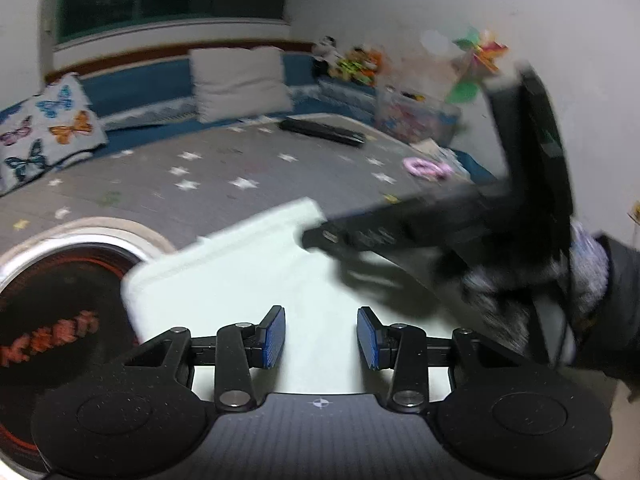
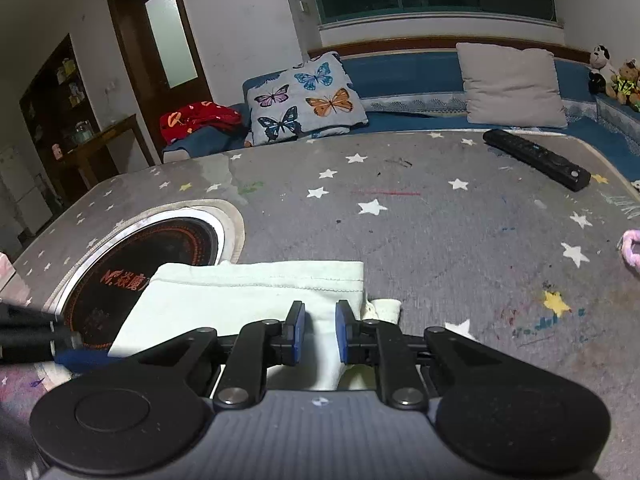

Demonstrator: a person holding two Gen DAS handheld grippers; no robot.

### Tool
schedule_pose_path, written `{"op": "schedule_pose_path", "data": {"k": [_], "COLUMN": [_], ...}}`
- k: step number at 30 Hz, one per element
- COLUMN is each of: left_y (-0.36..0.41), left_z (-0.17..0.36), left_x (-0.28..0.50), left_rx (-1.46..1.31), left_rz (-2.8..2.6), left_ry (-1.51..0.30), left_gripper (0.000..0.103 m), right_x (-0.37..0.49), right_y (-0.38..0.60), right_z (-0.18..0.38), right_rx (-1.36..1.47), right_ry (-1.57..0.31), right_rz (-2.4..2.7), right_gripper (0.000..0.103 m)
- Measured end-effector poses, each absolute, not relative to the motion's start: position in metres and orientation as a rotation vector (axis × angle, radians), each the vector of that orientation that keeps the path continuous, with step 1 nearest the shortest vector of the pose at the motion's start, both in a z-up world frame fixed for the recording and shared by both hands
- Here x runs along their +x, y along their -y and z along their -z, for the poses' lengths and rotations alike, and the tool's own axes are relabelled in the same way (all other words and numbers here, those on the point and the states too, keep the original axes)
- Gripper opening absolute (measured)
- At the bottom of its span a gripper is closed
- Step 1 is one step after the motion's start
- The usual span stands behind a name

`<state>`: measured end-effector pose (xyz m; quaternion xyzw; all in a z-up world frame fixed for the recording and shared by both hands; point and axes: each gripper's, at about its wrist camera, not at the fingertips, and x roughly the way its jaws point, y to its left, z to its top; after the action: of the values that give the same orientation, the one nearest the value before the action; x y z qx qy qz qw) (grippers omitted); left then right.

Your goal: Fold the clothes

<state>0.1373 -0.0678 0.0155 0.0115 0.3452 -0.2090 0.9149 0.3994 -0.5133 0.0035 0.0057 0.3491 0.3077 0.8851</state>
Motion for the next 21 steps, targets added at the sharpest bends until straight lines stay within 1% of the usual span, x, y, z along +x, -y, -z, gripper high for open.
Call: {"op": "schedule_pose_path", "data": {"k": [5, 13, 18, 21], "left_y": [0.037, 0.006, 0.007, 0.014], "left_z": [-0.013, 0.002, -0.010, -0.021], "left_x": [0.165, 0.191, 0.182, 0.173], "left_rx": [-0.045, -0.075, -0.069, -0.049], "left_rz": [0.327, 0.213, 0.221, 0.249], "left_ry": [-0.724, -0.758, -0.718, -0.678], "left_gripper": [0.041, 0.039, 0.039, 0.039], "right_x": [0.401, 0.402, 0.401, 0.393], "right_y": [0.514, 0.515, 0.517, 0.516], "right_z": [-0.003, -0.001, -0.005, -0.015], "right_rx": [0.016, 0.012, 0.016, 0.000], "right_ry": [-0.726, -0.725, -0.717, -0.688], "right_rz": [-0.645, -0.651, -0.652, -0.658], "right_gripper": [0.015, 0.015, 0.015, 0.018]}}
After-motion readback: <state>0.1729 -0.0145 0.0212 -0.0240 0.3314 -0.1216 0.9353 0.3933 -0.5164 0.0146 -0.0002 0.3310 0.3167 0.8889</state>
